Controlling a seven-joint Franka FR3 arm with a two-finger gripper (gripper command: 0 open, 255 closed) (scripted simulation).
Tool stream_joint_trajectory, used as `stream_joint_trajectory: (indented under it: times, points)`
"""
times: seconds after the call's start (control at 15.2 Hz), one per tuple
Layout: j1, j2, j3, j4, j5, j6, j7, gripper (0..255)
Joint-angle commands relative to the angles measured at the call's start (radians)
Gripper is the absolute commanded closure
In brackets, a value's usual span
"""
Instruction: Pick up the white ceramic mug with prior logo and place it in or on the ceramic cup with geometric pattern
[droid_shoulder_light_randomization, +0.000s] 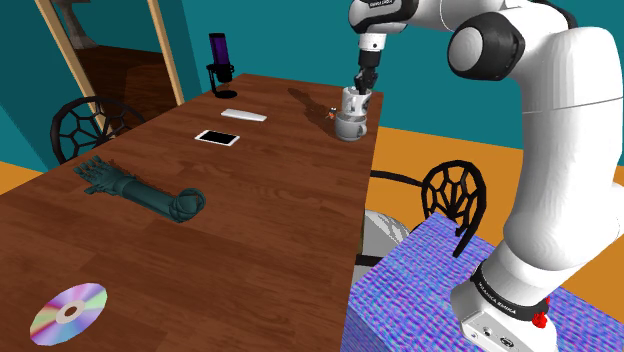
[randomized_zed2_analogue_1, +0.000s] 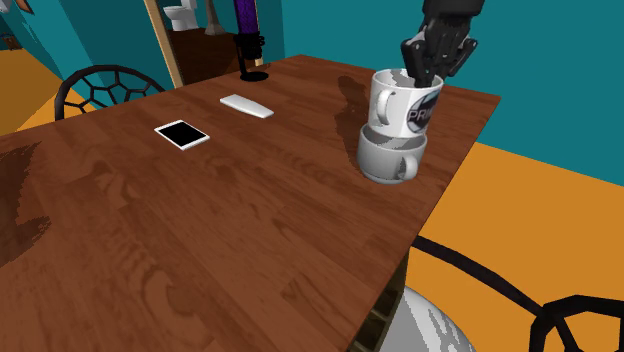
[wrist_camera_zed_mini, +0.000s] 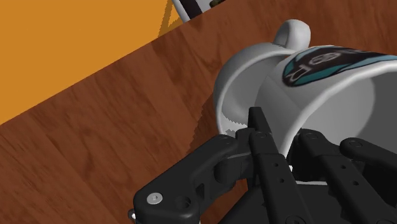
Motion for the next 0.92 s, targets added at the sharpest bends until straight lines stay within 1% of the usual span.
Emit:
stream_joint_trajectory:
  times: [0.0,0.2,0.66,0.73,0.86]
  points:
    - [0.002,-0.003,0.000,-0.031,0.000,0.029,-0.001,255]
    - [0.004,-0.001,0.001,-0.072,0.001,0.071,-0.003,255]
    - [0.004,-0.001,0.001,-0.072,0.001,0.071,-0.003,255]
    - [0.004,-0.001,0.001,-0.071,0.001,0.071,-0.003,0]
    - [0.004,-0.002,0.001,-0.072,0.001,0.071,-0.003,0]
